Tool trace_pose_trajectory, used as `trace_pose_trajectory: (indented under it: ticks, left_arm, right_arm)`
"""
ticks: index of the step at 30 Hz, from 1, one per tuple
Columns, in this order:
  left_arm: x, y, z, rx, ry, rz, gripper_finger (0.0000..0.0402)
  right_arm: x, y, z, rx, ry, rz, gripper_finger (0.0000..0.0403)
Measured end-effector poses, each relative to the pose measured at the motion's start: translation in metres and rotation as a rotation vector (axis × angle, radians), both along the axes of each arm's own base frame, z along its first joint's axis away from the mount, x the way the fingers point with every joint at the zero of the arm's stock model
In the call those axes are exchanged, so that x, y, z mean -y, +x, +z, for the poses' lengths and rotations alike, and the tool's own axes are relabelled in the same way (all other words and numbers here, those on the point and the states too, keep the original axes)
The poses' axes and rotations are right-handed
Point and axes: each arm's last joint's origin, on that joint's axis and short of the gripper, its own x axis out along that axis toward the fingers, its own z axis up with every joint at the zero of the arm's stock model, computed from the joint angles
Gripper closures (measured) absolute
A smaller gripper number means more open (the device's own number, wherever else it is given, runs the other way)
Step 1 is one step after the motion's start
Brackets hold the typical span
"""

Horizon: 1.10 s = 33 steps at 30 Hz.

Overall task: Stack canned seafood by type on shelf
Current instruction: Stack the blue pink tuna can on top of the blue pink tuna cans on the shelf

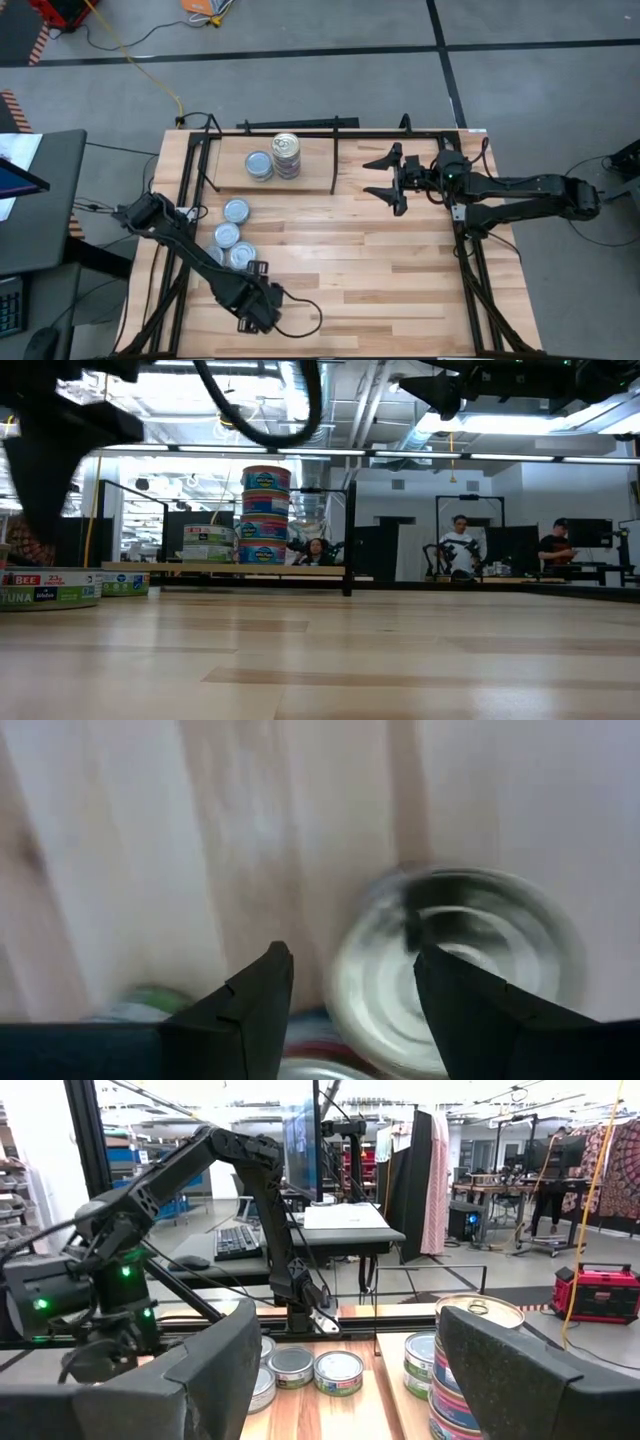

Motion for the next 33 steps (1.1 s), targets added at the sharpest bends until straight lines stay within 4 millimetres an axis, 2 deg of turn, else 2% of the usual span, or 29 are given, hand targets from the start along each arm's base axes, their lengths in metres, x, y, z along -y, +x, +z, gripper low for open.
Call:
trace_pose_trajectory:
  ticks: [5, 11, 13, 18, 22, 25, 33]
  left_arm:
    - [-0.006, 0.003, -0.010, 0.119, 0.135, -0.047, 0.0201]
    - [-0.026, 0.019, -0.010, 0.389, 0.485, 0.046, 0.0201]
    - [-0.033, 0.023, -0.008, 0.426, 0.543, 0.085, 0.0201]
    - [-0.032, 0.033, 0.009, 0.415, 0.501, 0.060, 0.0201]
    - [-0.021, 0.037, 0.016, 0.315, 0.263, -0.080, 0.0201]
    - [-0.013, 0.032, 0.008, 0.286, 0.179, -0.134, 0.0203]
    - [-0.003, 0.019, -0.019, 0.317, 0.279, -0.379, 0.0235]
  right_arm:
    - [0.000, 0.000, 0.000, 0.000, 0.003, 0.000, 0.0072]
    - [0.000, 0.000, -0.001, -0.011, 0.013, 0.001, 0.0072]
    - [0.000, 0.000, -0.003, -0.027, 0.017, 0.001, 0.0072]
    - [0.000, 0.000, -0.005, -0.052, 0.023, 0.001, 0.0072]
    - [0.000, 0.000, -0.005, -0.052, 0.023, 0.001, 0.0072]
    - [0.000, 0.000, -0.005, -0.051, 0.022, 0.001, 0.0072]
    - [0.000, 0.000, -0.005, -0.047, 0.022, 0.001, 0.0072]
